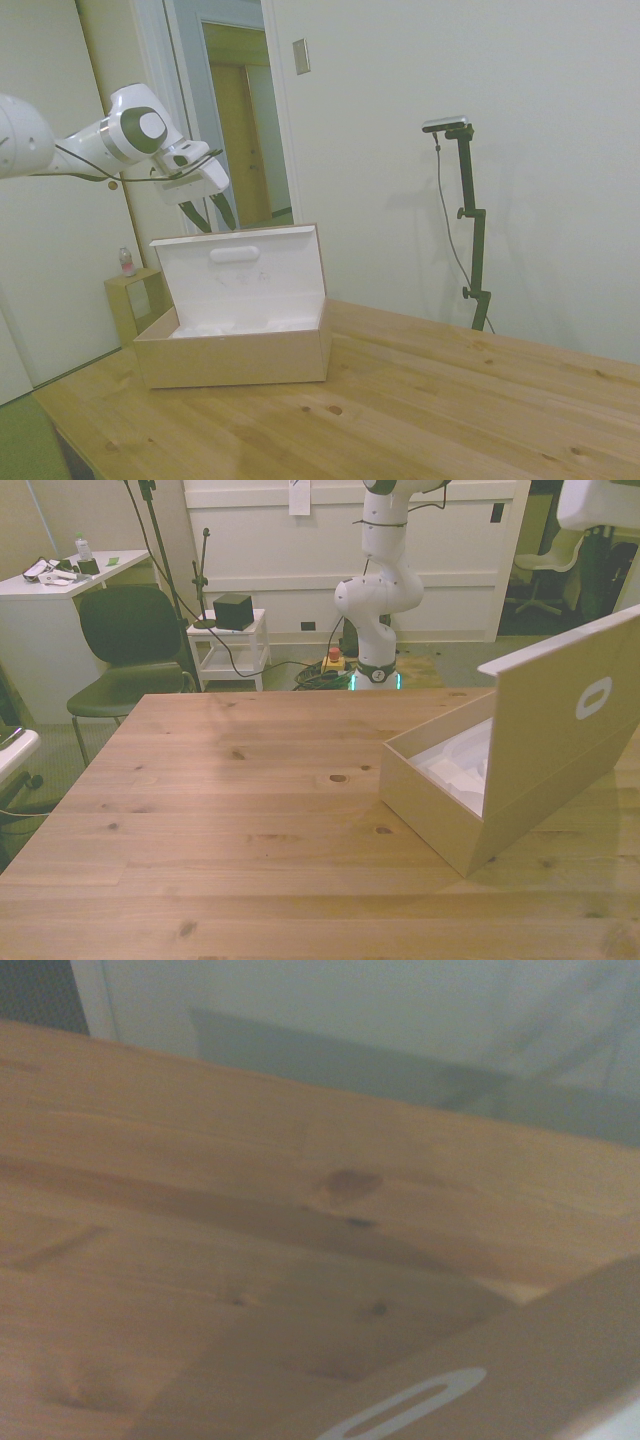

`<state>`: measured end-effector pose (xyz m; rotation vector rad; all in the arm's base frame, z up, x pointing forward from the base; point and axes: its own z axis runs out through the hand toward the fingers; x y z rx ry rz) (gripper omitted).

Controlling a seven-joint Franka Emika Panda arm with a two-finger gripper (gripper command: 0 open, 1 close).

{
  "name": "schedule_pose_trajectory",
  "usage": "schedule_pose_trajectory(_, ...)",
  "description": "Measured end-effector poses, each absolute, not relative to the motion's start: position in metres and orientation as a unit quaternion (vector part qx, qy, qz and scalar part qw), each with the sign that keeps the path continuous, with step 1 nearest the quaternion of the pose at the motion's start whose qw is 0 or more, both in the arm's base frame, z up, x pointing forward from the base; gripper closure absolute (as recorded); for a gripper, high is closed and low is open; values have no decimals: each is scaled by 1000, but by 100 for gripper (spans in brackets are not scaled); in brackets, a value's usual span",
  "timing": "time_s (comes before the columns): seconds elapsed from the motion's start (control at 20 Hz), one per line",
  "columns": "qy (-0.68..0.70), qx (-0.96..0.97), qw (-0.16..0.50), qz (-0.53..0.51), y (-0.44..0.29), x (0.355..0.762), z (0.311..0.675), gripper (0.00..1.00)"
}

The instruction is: Close the box

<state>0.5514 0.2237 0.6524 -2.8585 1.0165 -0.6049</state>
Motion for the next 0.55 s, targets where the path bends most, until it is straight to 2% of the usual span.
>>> schedule_pose_trajectory(0.25, 369, -913, 41, -167, 209, 529, 650, 0)
schedule_pose_trajectory(0.55, 408, -901, 47, -136, 195, 529, 636, 0)
